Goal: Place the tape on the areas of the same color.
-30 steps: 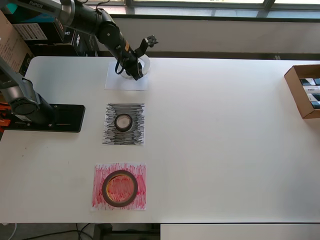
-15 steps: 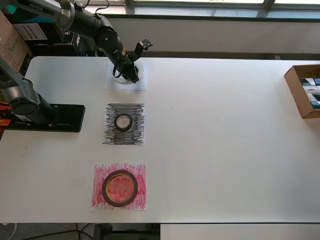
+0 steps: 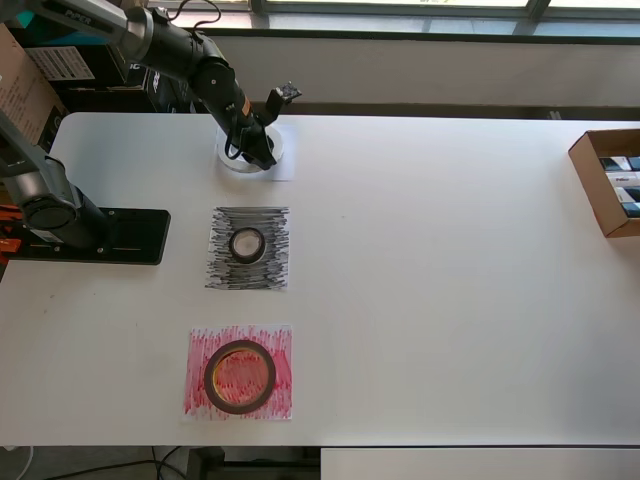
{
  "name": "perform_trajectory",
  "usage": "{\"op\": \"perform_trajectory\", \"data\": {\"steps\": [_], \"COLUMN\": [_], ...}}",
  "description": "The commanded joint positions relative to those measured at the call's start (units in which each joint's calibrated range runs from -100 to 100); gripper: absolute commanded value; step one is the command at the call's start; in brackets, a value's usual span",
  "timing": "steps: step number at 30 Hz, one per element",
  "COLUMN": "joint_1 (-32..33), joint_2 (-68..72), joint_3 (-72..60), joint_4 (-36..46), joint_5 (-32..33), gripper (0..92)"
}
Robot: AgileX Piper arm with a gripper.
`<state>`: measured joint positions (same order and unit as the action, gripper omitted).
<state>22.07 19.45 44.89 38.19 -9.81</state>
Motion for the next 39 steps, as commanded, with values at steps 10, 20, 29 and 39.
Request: {"op": "perform_trajectory", "data": {"steps": [10,20,29,39], "joint_1": [0.3,0.0,0.0,-0.1], "joint_2": [-0.5,-0.4,-0.4,-1.4], "joint_3": [0.5,0.5,0.5,-3.3], "joint_4": [-1.2,-1.2,-1.2,-1.2], "joint_5": [0.8,1.1,1.1,2.2], "gripper": [5.3,29.2,51.6,51.6]}}
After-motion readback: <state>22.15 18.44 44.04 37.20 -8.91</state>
